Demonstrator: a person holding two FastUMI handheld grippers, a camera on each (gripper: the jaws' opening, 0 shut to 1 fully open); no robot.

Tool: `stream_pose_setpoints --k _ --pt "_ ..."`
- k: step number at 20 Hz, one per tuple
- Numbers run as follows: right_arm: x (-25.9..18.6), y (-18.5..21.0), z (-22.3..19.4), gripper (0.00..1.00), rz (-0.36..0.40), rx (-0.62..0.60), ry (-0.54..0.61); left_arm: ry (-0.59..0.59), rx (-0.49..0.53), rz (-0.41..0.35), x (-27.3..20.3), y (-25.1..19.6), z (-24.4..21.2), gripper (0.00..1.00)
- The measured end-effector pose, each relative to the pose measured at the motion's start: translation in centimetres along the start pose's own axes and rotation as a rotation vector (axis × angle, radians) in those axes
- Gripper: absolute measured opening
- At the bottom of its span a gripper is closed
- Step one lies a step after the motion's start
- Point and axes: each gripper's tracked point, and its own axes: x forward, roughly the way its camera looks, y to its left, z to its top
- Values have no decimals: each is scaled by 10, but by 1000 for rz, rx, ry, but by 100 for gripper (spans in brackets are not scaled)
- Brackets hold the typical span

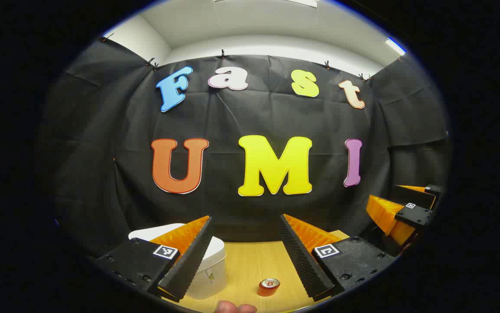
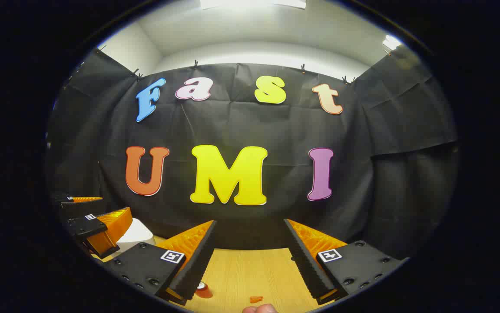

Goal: Press the lid of the desktop garbage bin to open it, pick up the crumpled paper on the desktop and throw it into the bin, then pick up the pop can on the desktop and drop it into the bin, and finally close the garbage bin lid.

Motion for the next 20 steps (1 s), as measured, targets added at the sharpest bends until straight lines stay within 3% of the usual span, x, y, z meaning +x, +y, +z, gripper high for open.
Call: stream_pose_setpoints --k 9,20 --pt "-6 -20 -8 95 -37 21 20 3 6 17 -4 0 1 98" --pt "-6 -20 0 95 -2 32 8 -10 9 59 -2 3 2 98"
